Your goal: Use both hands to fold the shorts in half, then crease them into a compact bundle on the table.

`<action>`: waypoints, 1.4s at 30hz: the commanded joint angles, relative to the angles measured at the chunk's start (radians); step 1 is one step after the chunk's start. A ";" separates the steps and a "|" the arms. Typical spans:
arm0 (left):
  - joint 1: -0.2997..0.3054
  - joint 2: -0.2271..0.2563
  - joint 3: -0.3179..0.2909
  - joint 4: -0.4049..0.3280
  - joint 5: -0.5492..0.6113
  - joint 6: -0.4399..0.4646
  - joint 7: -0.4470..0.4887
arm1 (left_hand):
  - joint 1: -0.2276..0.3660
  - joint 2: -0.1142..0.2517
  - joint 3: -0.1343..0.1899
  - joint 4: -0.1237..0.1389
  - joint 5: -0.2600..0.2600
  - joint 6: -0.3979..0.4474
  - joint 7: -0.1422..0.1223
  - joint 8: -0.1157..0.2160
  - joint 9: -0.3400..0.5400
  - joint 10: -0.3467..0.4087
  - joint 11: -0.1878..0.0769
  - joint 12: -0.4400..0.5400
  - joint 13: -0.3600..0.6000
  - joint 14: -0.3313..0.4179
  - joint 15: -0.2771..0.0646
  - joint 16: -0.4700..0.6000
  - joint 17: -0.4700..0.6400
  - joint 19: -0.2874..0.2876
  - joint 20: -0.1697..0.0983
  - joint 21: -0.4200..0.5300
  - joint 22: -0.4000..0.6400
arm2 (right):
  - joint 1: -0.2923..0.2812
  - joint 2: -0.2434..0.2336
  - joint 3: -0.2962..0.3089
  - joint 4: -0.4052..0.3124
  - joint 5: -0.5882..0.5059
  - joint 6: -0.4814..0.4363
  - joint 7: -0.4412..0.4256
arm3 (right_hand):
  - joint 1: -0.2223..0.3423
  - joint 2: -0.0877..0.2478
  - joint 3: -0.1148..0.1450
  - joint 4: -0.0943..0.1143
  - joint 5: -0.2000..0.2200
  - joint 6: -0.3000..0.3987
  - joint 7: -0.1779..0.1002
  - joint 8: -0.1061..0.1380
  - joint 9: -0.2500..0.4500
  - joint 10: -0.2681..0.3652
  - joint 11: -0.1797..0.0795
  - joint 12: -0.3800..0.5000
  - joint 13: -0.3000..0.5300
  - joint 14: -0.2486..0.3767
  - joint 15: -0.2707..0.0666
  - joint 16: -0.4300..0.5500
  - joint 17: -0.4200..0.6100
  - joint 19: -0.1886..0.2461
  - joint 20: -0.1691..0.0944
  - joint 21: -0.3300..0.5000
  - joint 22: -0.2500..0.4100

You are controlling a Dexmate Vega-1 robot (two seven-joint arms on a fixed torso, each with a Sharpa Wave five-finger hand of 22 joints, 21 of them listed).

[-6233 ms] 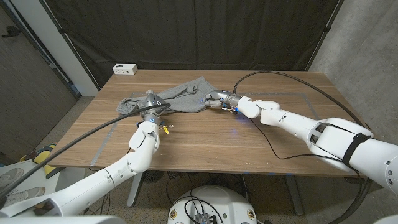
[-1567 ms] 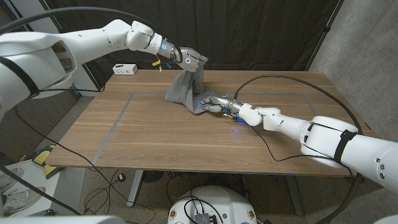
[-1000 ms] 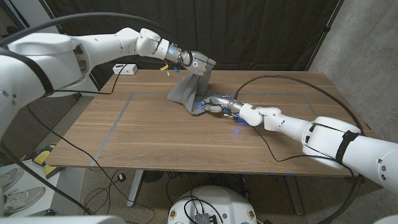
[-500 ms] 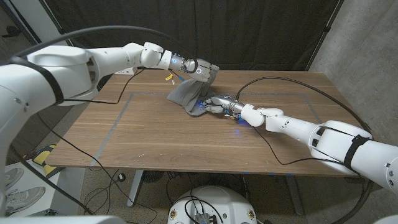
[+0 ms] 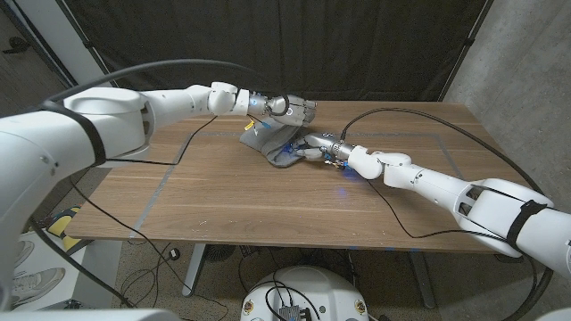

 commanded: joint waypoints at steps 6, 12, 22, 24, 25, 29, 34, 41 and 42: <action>0.085 0.038 -0.038 -0.102 -0.051 0.196 -0.232 | -0.167 -0.027 0.010 0.031 0.024 -0.167 -0.002 -0.112 0.005 -0.198 0.003 -0.006 -0.029 -0.118 -0.162 -0.001 0.004 -0.022 0.019 -0.032 0.003 | -0.129 -0.169 0.169 -0.382 -0.043 -0.101 0.001 | 0.004 -0.004 -0.002 -0.004 0.000 -0.002 0.000 0.004 0.001 -0.002 -0.002 0.000 0.001 -0.001 -0.066 0.006 0.000 0.009 -0.003 -0.001 -0.001; 0.131 0.094 -0.102 -0.221 -0.061 0.258 -0.277 | -0.241 -0.019 0.003 0.061 0.023 -0.225 -0.002 -0.118 0.005 -0.258 0.003 -0.005 -0.029 -0.162 -0.161 0.001 0.006 -0.027 0.024 -0.038 0.004 | -0.165 -0.198 0.208 -0.453 -0.056 -0.148 0.013 | 0.002 -0.006 -0.001 -0.004 0.000 -0.003 -0.004 0.004 0.001 -0.002 -0.002 0.000 0.001 0.002 -0.067 0.006 -0.001 0.017 -0.003 0.002 0.000; 0.254 0.219 -0.267 -0.450 -0.044 0.361 -0.366 | -0.275 -0.016 0.000 0.072 0.021 -0.245 -0.002 -0.116 0.005 -0.278 0.003 -0.002 -0.029 -0.178 -0.162 0.002 0.006 -0.031 0.025 -0.043 0.004 | -0.220 -0.246 0.276 -0.566 -0.081 -0.247 0.014 | 0.001 -0.008 0.002 -0.006 0.000 -0.003 -0.006 0.004 0.001 -0.001 -0.004 0.001 0.001 0.002 -0.070 0.004 -0.003 0.020 -0.002 0.003 0.000; 0.284 0.243 -0.304 -0.488 -0.036 0.377 -0.385 | -0.275 -0.016 0.000 0.072 0.021 -0.245 -0.002 -0.116 0.005 -0.278 0.003 -0.002 -0.029 -0.178 -0.162 0.002 0.006 -0.031 0.025 -0.043 0.004 | -0.235 -0.256 0.296 -0.589 -0.081 -0.272 0.003 | 0.000 -0.009 0.002 -0.006 0.000 -0.003 -0.006 0.004 0.001 -0.001 -0.005 0.001 0.001 0.003 -0.070 0.004 -0.004 0.021 -0.002 0.003 0.000; 0.301 0.256 -0.325 -0.510 -0.036 0.388 -0.395 | -0.275 -0.017 0.001 0.071 0.021 -0.241 -0.001 -0.114 0.006 -0.279 0.003 -0.001 -0.029 -0.179 -0.162 0.002 0.005 -0.031 0.025 -0.044 0.004 | -0.241 -0.260 0.305 -0.601 -0.079 -0.286 0.003 | 0.001 -0.009 0.002 -0.007 0.000 -0.003 -0.005 0.004 0.001 0.000 -0.005 0.001 0.001 0.003 -0.070 0.003 -0.004 0.021 -0.002 0.003 0.000; 0.375 0.298 -0.414 -0.590 -0.052 0.416 -0.441 | -0.277 -0.018 0.002 0.069 0.021 -0.236 -0.001 -0.110 0.006 -0.280 0.003 -0.001 -0.029 -0.180 -0.161 0.002 0.005 -0.033 0.028 -0.045 0.003 | -0.253 -0.265 0.332 -0.627 -0.083 -0.324 -0.016 | 0.000 -0.010 0.002 -0.008 0.000 -0.003 -0.007 0.004 0.001 0.000 -0.005 0.001 0.001 0.003 -0.072 0.003 -0.005 0.023 -0.002 0.004 0.000; 0.471 0.333 -0.521 -0.675 -0.078 0.446 -0.479 | -0.280 -0.020 0.002 0.068 0.020 -0.230 -0.001 -0.107 0.006 -0.282 0.003 0.000 -0.030 -0.180 -0.160 0.003 0.004 -0.035 0.032 -0.047 0.003 | -0.265 -0.266 0.360 -0.651 -0.067 -0.364 -0.024 | 0.000 -0.011 0.003 -0.010 0.000 -0.003 -0.007 0.004 0.001 0.000 -0.005 0.001 0.001 0.004 -0.072 0.003 -0.005 0.023 -0.001 0.004 -0.001; 0.607 0.370 -0.665 -0.788 -0.152 0.473 -0.517 | -0.284 -0.024 0.003 0.065 0.019 -0.225 -0.002 -0.105 0.006 -0.286 0.003 0.001 -0.030 -0.183 -0.160 0.003 0.003 -0.039 0.037 -0.049 0.003 | -0.280 -0.259 0.399 -0.677 -0.025 -0.408 -0.040 | 0.000 -0.013 0.005 -0.012 0.001 -0.003 -0.008 0.005 0.001 0.001 -0.006 0.001 0.001 0.005 -0.073 0.002 -0.007 0.026 -0.001 0.004 -0.001; 0.624 0.372 -0.682 -0.799 -0.158 0.479 -0.518 | -0.285 -0.024 0.003 0.065 0.019 -0.224 -0.002 -0.104 0.006 -0.287 0.003 0.001 -0.030 -0.183 -0.160 0.003 0.003 -0.039 0.038 -0.050 0.003 | -0.280 -0.259 0.400 -0.674 -0.021 -0.405 -0.043 | -0.001 -0.012 0.005 -0.011 0.001 -0.003 -0.007 0.004 0.001 0.001 -0.006 0.002 0.001 0.005 -0.073 0.002 -0.007 0.026 -0.001 0.004 -0.001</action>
